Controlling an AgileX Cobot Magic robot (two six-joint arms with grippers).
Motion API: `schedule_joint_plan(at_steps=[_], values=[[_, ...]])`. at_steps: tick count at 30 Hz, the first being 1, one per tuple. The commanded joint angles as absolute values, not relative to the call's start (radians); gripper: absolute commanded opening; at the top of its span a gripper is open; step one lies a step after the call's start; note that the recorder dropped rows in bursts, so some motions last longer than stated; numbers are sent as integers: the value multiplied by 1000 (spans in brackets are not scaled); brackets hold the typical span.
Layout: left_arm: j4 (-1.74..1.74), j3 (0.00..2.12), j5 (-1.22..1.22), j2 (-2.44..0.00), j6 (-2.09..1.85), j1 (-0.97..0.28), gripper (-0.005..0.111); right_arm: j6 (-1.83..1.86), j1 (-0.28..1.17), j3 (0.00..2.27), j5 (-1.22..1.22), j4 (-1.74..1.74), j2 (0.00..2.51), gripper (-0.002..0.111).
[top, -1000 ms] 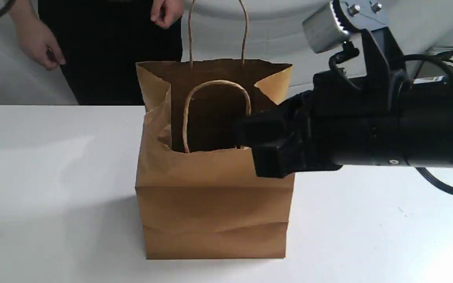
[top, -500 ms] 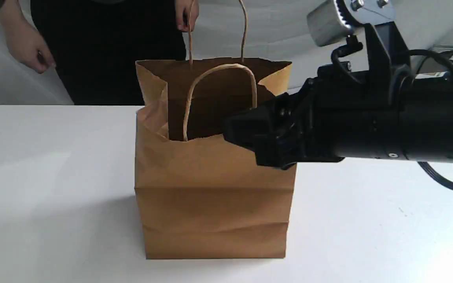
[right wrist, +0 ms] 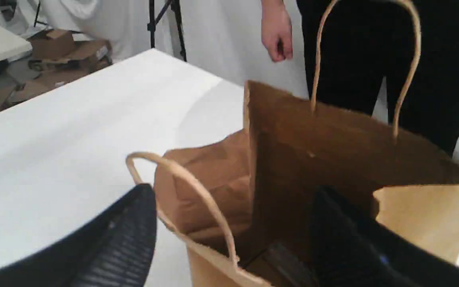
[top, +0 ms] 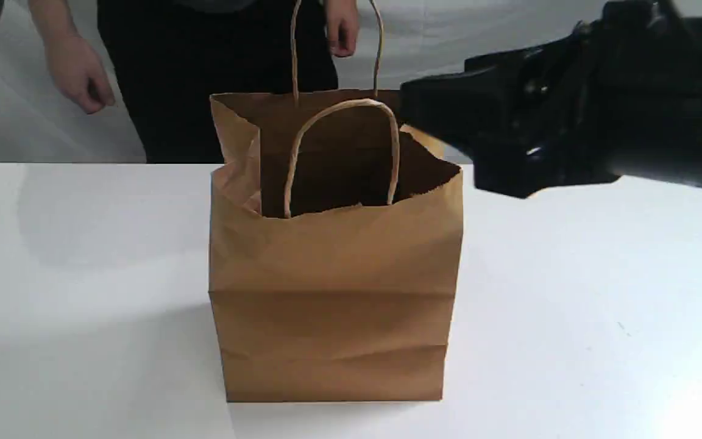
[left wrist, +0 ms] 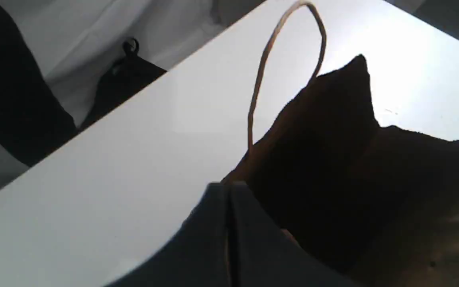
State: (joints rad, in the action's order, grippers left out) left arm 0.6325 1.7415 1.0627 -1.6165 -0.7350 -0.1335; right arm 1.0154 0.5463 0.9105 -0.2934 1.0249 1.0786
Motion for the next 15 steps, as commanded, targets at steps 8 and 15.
schedule_joint_plan(at_steps=[8,15], values=[[648,1449,799,-1354,-766,-139,0,1010,549,904,-193,899,901,0],[723,1097,543,-1115,-766,-139,0,1010,549,901,-39,819,853,0]])
